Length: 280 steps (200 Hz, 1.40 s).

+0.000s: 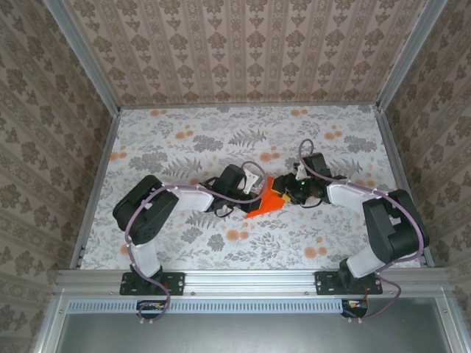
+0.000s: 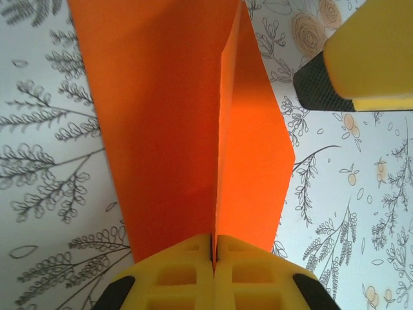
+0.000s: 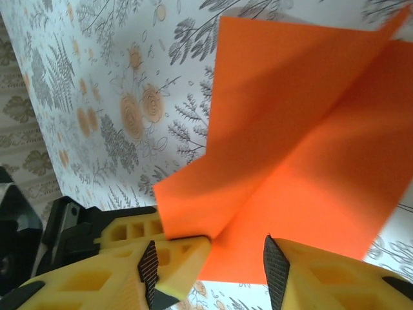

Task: Fold a paper plane with a square sheet of paper (pick it up from the middle)
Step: Fourth fold the wing at the center of the table.

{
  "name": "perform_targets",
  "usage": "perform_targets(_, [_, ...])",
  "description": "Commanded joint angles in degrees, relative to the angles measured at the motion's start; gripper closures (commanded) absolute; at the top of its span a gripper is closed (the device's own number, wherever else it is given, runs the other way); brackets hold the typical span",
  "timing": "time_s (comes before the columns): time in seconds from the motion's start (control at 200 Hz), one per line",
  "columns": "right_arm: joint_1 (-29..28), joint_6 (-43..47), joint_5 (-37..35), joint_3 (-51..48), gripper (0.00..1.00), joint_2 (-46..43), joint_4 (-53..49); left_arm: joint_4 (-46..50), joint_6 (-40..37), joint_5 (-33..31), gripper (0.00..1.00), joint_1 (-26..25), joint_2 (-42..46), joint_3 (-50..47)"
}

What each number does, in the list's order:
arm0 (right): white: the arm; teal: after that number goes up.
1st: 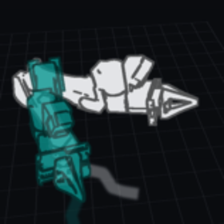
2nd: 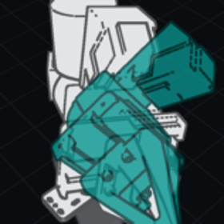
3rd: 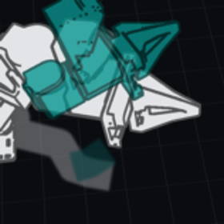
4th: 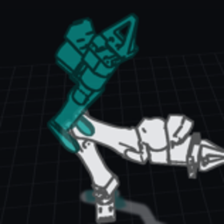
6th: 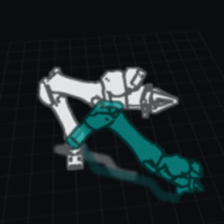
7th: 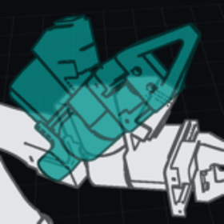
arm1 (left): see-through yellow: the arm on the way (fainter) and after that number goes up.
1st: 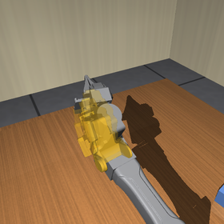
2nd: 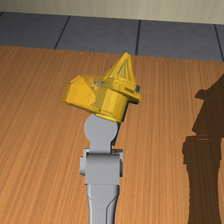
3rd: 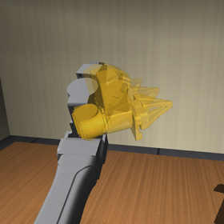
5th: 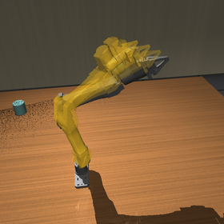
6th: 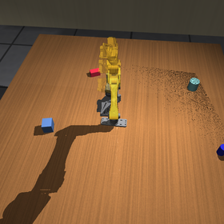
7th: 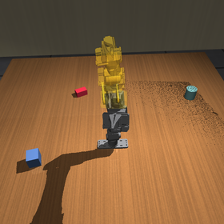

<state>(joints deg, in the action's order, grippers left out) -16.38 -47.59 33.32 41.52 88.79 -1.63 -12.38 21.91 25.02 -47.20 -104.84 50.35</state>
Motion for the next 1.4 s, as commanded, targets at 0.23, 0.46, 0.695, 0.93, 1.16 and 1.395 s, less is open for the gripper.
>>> perform_targets(0.23, [-1.6,2.4,2.6,3.2,0.52,6.5,1.1,-0.1,8.4,5.3,0.95,1.2,-2.5,2.6])
perform_targets(0.46, [-1.7,2.3,1.6,4.2,0.54,8.6,0.5,-0.1,9.6,5.4,0.94,1.3,-2.8,2.6])
perform_targets(0.695, [-1.6,2.4,-0.5,4.5,0.55,9.9,-1.1,-0.4,10.6,5.8,0.91,1.5,-3.1,2.7])
perform_targets(0.93, [-1.7,2.9,-1.8,5.2,0.52,11.7,-2.9,-1.3,11.8,8.0,0.8,2.0,-3.5,3.0])
perform_targets(1.16, [-1.7,3.6,-3.8,6.3,0.49,13.0,-6.5,-2.9,12.5,9.7,0.74,2.5,-2.4,3.0])
perform_targets(1.395, [-1.6,4.0,-4.9,6.9,0.49,14.2,-8.5,0.1,11.2,7.3,0.63,3.4,2.3,0.8])
